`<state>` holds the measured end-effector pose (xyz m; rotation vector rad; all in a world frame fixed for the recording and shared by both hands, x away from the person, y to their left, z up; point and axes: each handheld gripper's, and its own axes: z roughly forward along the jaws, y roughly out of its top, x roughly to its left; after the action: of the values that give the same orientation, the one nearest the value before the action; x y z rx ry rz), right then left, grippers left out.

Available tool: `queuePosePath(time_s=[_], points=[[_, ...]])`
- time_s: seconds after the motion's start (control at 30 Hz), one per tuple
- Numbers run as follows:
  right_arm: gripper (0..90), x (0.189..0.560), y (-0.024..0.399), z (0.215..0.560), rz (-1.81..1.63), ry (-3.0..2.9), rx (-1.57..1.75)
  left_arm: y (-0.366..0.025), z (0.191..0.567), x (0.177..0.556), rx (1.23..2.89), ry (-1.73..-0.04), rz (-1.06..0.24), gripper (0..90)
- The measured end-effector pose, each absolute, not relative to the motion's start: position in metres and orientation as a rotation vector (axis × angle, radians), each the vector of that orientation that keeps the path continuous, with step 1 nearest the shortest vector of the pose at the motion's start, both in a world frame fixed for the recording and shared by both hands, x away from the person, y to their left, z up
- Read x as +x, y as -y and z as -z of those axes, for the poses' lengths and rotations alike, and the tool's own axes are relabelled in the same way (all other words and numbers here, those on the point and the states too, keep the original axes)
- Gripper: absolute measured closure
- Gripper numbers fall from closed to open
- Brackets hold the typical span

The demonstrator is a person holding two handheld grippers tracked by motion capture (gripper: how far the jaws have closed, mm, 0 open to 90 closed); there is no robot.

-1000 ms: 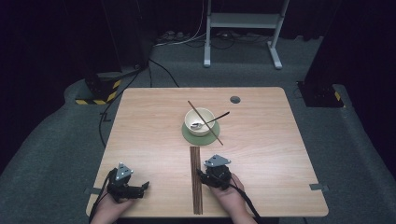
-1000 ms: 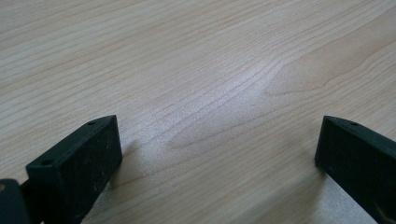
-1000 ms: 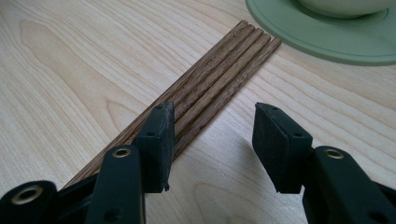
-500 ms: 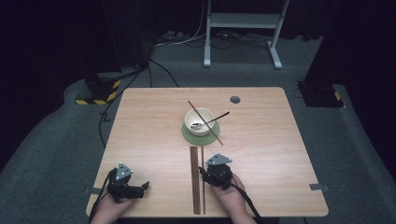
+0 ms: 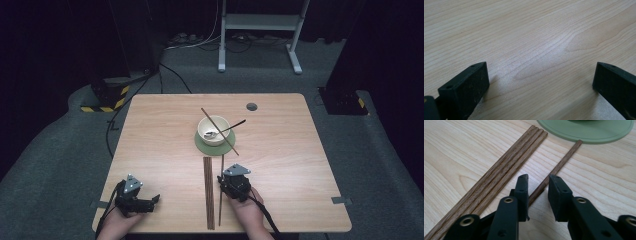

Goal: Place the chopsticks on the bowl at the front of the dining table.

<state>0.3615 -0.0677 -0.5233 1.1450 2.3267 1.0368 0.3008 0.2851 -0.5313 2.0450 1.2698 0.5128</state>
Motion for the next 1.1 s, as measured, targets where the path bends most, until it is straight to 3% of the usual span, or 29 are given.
queuePosePath(time_s=[0.5,0.77,1.1], points=[[80.5,0.361,0.089,0.521,-0.988,-2.306,1.185,-0.285,0.531,0.301,2.045,-1.265,-0.511,0.9],[64.6,0.362,0.1,0.514,-0.928,-2.358,1.227,-0.285,0.531,0.302,2.047,-1.271,-0.513,0.9],[63.5,0.363,0.094,0.51,-0.848,-2.374,1.24,-0.285,0.531,0.302,2.046,-1.271,-0.513,0.9]])
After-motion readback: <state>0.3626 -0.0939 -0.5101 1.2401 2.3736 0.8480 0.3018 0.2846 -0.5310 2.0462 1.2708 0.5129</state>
